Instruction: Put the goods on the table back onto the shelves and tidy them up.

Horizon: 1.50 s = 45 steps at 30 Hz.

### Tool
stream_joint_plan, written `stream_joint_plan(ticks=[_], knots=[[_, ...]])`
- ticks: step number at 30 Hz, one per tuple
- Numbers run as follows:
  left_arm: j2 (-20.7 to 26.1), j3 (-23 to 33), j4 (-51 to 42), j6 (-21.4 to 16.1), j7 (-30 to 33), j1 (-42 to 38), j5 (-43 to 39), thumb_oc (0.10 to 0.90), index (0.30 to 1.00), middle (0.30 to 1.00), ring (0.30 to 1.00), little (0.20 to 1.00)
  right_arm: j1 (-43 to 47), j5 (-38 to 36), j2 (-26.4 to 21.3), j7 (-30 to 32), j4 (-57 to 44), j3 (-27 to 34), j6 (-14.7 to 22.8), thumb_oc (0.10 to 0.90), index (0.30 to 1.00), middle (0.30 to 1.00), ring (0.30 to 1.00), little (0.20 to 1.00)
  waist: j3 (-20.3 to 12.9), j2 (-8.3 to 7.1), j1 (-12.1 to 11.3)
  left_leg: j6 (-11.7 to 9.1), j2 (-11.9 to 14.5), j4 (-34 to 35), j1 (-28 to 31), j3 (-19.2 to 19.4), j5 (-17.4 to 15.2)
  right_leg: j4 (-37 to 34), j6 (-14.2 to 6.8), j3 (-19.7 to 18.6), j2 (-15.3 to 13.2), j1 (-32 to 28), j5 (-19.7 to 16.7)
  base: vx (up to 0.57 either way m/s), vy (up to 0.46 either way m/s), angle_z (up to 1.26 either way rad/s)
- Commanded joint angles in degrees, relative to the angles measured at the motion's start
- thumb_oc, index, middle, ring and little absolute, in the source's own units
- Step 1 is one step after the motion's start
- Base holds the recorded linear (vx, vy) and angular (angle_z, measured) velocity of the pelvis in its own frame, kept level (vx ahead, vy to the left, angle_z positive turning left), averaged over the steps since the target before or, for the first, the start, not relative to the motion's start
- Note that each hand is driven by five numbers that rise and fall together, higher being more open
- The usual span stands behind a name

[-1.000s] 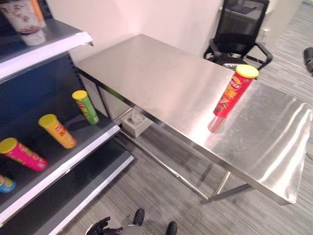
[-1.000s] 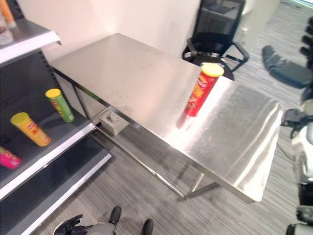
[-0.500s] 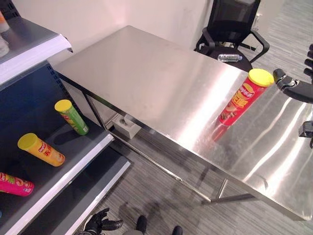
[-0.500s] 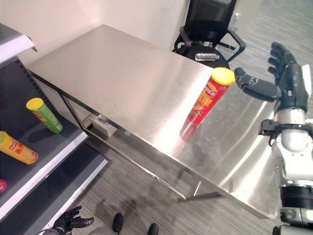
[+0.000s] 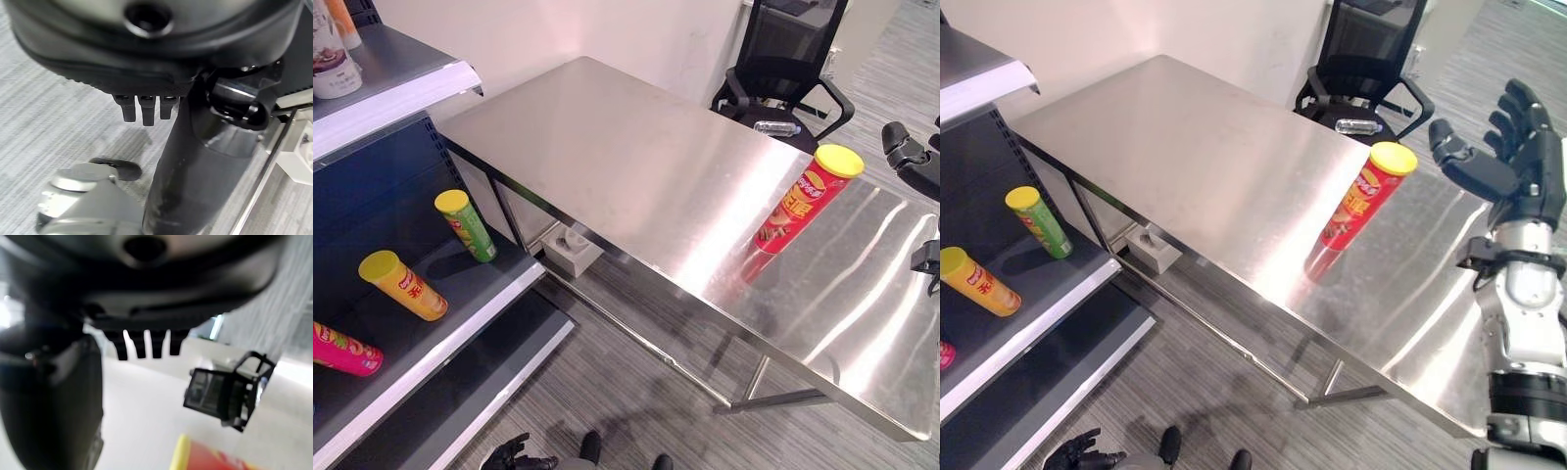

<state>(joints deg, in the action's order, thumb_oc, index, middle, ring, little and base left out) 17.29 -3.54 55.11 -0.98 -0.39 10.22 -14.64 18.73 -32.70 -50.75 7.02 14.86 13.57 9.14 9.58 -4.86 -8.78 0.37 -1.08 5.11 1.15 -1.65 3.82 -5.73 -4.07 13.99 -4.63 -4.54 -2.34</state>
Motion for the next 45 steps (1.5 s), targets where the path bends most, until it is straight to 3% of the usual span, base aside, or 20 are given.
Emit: stream_joint_plan(ticks=[1, 6, 10, 18, 31, 37, 45], knots=[[2.3, -1.3, 1.0, -1.5, -0.1, -2.3, -0.8, 0.800, 0.900, 0.900, 0.900, 0.900, 7.1, 0.7, -4.6, -1.2, -2.0, -1.0, 3.6, 0.800, 0.900, 0.900, 0.900, 0.900, -5.4, -1.23, -2.0, -4.6, 2.8, -0.1, -0.1, -0.8, -2.1, 0.7, -6.9, 4.6, -5.6, -4.2, 1.0, -0.01, -0.014, 0.10], [2.6, -1.8, 0.8, -1.6, -0.5, -2.2, -0.5, 0.800, 0.900, 0.900, 0.900, 0.900, 9.0, 6.4, -7.3, -3.5, -0.2, -6.8, 0.6, 0.800, 0.900, 0.900, 0.900, 0.900, -5.1, -1.45, -2.5, -4.7, 3.1, -0.1, -0.3, -0.9, -1.7, 0.7, -6.8, 4.9, -5.3, -4.2, 1.1, -0.01, -0.017, 0.09], [2.6, -1.9, 0.7, -1.8, -0.5, -2.0, -0.5, 0.800, 0.900, 0.900, 0.900, 0.900, 9.6, 8.8, -8.3, -3.4, -0.5, -7.8, 0.3, 0.800, 0.900, 0.900, 0.900, 0.900, -4.9, -1.58, -2.7, -4.8, 3.2, -0.1, -0.5, -1.1, -1.6, 0.7, -6.8, 5.2, -5.2, -4.1, 1.1, 0.00, 0.000, 0.00], [2.4, -1.4, 1.0, -2.1, -0.2, -2.0, 0.2, 0.800, 0.900, 0.900, 0.900, 0.900, 7.2, 13.0, -9.9, -3.2, -1.1, -6.3, -0.3, 0.800, 0.900, 0.900, 0.900, 0.900, -4.8, -1.63, -2.5, -4.9, 3.1, -0.1, -0.7, -1.8, -1.5, 0.7, -6.7, 5.9, -5.2, -4.4, 1.1, 0.00, -0.001, 0.04], [2.3, -1.4, 0.7, -2.0, -0.3, -2.0, 0.5, 0.800, 0.900, 0.900, 0.900, 0.900, 4.3, 13.7, -10.1, -3.4, -1.8, -3.9, -0.7, 0.800, 0.900, 0.900, 0.900, 0.900, -4.9, -1.58, -2.3, -4.9, 3.0, -0.1, -0.6, -1.8, -1.5, 0.7, -6.7, 6.0, -5.2, -4.6, 1.1, 0.00, 0.000, 0.00], [2.1, -1.1, 0.3, -1.5, -0.2, -2.2, 0.2, 0.800, 0.900, 0.900, 0.900, 0.900, 1.2, 11.9, -7.7, -1.6, -2.8, 1.2, -0.1, 0.800, 0.900, 0.900, 0.900, 0.900, -5.0, -1.10, -1.5, -4.9, 3.2, -0.1, -0.4, -1.5, -1.7, 0.7, -6.7, 5.8, -5.2, -4.5, 1.3, 0.00, -0.005, 0.00], [2.0, -1.3, 0.4, -1.3, -0.3, -2.4, 0.2, 0.800, 0.900, 0.900, 0.900, 0.900, 0.8, 12.1, -6.6, -2.1, -1.9, 0.8, -0.8, 0.800, 0.900, 0.900, 0.900, 0.900, -5.0, -1.01, -1.3, -5.0, 3.4, -0.1, -0.2, -1.3, -1.7, 0.7, -6.6, 5.5, -5.1, -4.4, 1.3, 0.00, 0.000, 0.00]])
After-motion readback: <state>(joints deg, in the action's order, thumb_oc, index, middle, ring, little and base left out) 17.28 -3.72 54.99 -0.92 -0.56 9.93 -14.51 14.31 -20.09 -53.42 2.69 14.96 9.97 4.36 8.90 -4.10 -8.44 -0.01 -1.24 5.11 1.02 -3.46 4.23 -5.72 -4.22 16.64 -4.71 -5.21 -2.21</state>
